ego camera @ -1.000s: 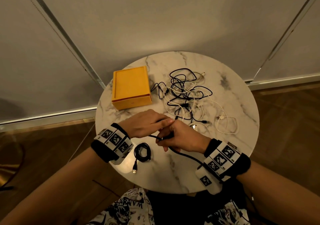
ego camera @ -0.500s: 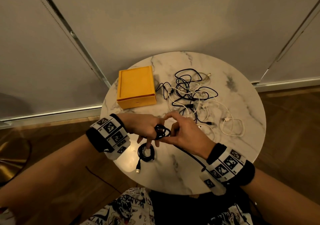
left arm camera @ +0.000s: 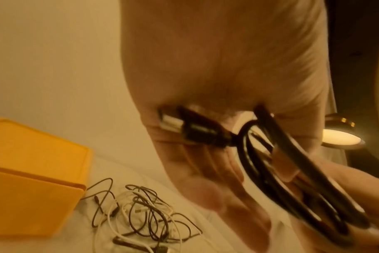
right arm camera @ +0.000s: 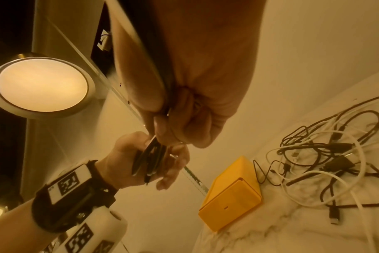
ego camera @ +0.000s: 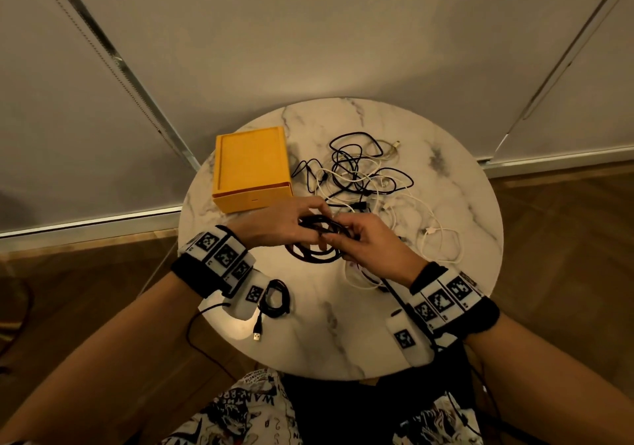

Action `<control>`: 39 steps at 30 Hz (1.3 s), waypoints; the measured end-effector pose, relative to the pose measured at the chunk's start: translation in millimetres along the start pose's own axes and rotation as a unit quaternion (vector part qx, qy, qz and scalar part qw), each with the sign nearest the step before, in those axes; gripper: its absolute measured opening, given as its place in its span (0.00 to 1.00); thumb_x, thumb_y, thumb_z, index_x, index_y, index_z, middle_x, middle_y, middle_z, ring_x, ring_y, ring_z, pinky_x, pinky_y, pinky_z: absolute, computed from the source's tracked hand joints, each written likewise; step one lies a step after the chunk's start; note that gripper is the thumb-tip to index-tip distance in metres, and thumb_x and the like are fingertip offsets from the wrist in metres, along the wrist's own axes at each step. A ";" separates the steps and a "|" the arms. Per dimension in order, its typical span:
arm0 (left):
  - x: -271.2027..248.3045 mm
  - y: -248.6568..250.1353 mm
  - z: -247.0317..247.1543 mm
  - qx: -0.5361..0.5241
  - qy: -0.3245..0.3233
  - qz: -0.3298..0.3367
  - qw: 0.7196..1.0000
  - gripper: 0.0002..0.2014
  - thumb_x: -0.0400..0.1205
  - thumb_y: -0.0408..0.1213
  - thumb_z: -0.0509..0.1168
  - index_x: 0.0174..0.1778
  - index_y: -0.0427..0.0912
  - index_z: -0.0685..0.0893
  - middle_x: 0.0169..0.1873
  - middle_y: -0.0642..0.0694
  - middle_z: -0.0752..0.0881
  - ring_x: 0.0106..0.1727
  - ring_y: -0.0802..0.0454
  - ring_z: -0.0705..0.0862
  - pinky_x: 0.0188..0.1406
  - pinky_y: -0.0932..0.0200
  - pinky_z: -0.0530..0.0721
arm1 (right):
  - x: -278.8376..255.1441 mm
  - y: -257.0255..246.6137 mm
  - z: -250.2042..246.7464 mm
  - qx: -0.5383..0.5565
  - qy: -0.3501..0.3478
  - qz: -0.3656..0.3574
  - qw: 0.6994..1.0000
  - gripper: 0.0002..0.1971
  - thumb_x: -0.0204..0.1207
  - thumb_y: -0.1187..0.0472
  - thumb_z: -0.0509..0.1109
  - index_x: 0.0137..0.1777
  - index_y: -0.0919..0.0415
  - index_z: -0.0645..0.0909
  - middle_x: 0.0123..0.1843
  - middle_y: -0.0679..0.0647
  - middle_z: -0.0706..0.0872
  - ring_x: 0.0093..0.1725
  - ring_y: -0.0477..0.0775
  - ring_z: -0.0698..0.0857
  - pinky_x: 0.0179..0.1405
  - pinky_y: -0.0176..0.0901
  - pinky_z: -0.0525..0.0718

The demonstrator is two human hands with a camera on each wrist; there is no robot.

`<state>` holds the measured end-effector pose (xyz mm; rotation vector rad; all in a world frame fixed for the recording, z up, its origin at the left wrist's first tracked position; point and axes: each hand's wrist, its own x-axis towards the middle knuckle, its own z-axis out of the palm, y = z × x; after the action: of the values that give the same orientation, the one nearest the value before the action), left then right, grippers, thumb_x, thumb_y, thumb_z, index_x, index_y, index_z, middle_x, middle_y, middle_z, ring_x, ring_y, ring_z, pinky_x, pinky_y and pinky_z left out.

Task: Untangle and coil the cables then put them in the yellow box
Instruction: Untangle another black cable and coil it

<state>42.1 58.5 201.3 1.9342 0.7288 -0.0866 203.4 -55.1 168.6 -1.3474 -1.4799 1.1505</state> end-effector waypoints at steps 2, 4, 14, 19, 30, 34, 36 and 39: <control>4.3 -5.3 -1.5 -0.007 0.038 0.007 0.999 0.08 0.78 0.33 0.72 0.50 0.43 0.81 0.34 0.49 0.89 0.32 0.56 0.83 0.31 0.62 0.79 | 1.4 1.4 -3.5 0.026 0.015 0.017 0.999 0.05 0.83 0.63 0.67 0.46 0.64 0.81 0.27 0.48 0.73 0.23 0.41 0.71 0.22 0.36 0.71; 6.6 -7.9 1.7 -0.006 0.061 0.016 0.998 0.04 0.79 0.33 0.71 0.40 0.39 0.82 0.27 0.51 0.83 0.28 0.57 0.78 0.28 0.64 0.72 | 3.0 2.9 -6.0 0.041 0.010 0.036 0.998 0.08 0.83 0.64 0.66 0.49 0.71 0.79 0.29 0.54 0.71 0.22 0.41 0.70 0.20 0.33 0.70; 26.9 -24.7 10.8 -0.132 0.156 0.084 0.975 0.09 0.73 0.44 0.71 0.46 0.45 0.86 0.43 0.43 0.88 0.46 0.43 0.85 0.46 0.51 0.79 | 6.9 18.0 -19.7 -0.034 0.025 0.053 0.998 0.07 0.84 0.61 0.64 0.45 0.60 0.80 0.30 0.48 0.76 0.24 0.39 0.75 0.25 0.33 0.76; 14.5 -32.8 49.9 -0.402 0.402 -0.062 0.820 0.08 0.83 0.31 0.60 0.40 0.42 0.82 0.36 0.48 0.86 0.36 0.51 0.79 0.25 0.63 0.72 | 13.0 30.9 -35.9 -0.004 0.175 0.074 0.982 0.08 0.84 0.61 0.65 0.46 0.64 0.81 0.30 0.49 0.76 0.23 0.36 0.75 0.25 0.32 0.76; 18.6 0.7 125.1 -0.238 0.030 -0.012 0.971 0.10 0.84 0.33 0.65 0.38 0.34 0.81 0.23 0.45 0.82 0.23 0.54 0.79 0.31 0.64 0.76 | 14.9 32.4 -48.7 -0.067 0.239 0.059 0.967 0.10 0.84 0.57 0.65 0.41 0.59 0.77 0.31 0.51 0.77 0.23 0.38 0.76 0.25 0.32 0.77; -8.1 -23.3 98.9 -0.019 0.067 0.006 0.998 0.08 0.80 0.42 0.71 0.37 0.44 0.87 0.22 0.54 0.83 0.24 0.60 0.79 0.29 0.63 0.76 | 4.6 33.1 -65.8 -0.038 0.261 0.094 0.960 0.12 0.85 0.60 0.64 0.38 0.60 0.74 0.26 0.53 0.73 0.21 0.46 0.74 0.18 0.33 0.71; -23.4 -27.0 81.1 0.076 0.118 0.035 0.990 0.06 0.80 0.45 0.71 0.40 0.50 0.90 0.27 0.56 0.86 0.28 0.61 0.81 0.31 0.62 0.75 | -1.7 34.5 -69.0 -0.025 0.252 0.119 0.960 0.13 0.85 0.59 0.63 0.38 0.60 0.73 0.25 0.56 0.76 0.18 0.47 0.74 0.16 0.38 0.71; -39.2 -25.8 50.0 0.119 0.193 0.083 0.971 0.08 0.78 0.51 0.70 0.45 0.54 0.92 0.34 0.61 0.88 0.35 0.62 0.83 0.36 0.59 0.80 | -5.9 38.7 -61.4 -0.043 0.221 0.143 0.964 0.14 0.86 0.59 0.61 0.38 0.61 0.72 0.25 0.59 0.78 0.14 0.47 0.72 0.14 0.38 0.70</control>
<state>9.3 6.3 171.3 2.2658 0.8345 0.3281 272.9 -54.2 147.1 -1.7854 -1.0450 0.8834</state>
